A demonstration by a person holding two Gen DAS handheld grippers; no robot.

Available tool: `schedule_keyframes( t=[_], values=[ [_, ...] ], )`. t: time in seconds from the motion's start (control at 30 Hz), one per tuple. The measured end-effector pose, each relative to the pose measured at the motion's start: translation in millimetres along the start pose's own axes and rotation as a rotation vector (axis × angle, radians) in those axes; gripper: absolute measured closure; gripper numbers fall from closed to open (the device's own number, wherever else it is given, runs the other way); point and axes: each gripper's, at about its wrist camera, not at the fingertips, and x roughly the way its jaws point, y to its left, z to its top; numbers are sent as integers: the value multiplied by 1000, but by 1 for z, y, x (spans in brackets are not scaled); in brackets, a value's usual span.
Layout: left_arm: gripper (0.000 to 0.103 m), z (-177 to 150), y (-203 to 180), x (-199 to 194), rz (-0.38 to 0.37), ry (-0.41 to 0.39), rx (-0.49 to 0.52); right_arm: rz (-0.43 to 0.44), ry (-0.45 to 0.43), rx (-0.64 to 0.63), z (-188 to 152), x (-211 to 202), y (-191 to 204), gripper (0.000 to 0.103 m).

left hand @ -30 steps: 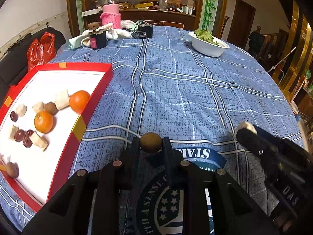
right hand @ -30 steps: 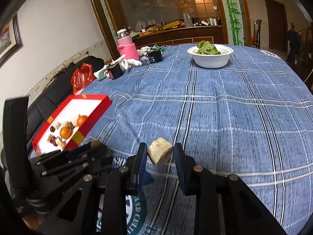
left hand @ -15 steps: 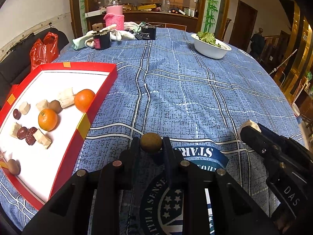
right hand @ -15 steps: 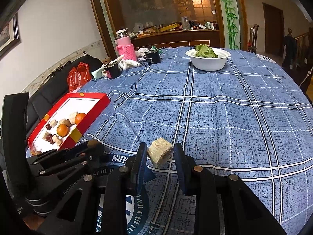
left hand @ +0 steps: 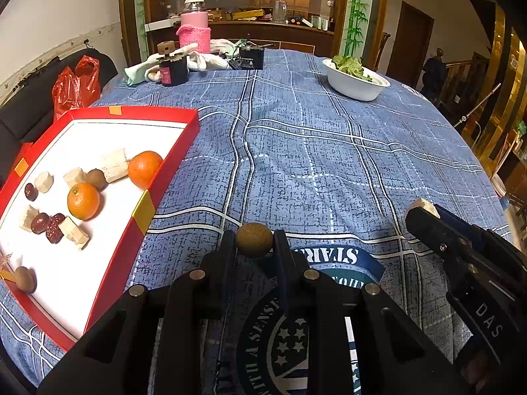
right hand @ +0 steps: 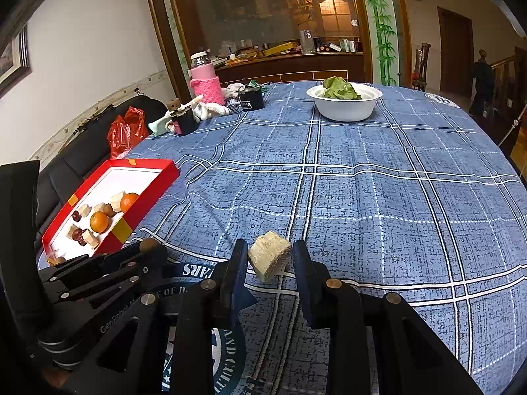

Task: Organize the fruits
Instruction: 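Lift the brown fruit with the left tool while the right tool holds the pastry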

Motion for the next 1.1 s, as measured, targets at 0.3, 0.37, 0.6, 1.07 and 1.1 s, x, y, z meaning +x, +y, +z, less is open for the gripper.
schedule_keyframes(
  t=[0.3,0.37,0.6,1.07,1.1],
  values=[
    [83,-1,3,-4,15,-17,-13,-5,-17,-7,0,-3,1,74],
    [83,-2,2,-6,19,-25,-10,-5,-21,-10,0,-4,1,74],
    [83,-2,4,-16,28,-71,-9,-2,-34,-19,0,-6,3,74],
    [83,1,29,-39,57,-103,-60,34,-50,-20,-2,-16,12,74],
    [83,1,32,-40,60,-104,-65,37,-48,-22,-2,-16,13,74]
  ],
)
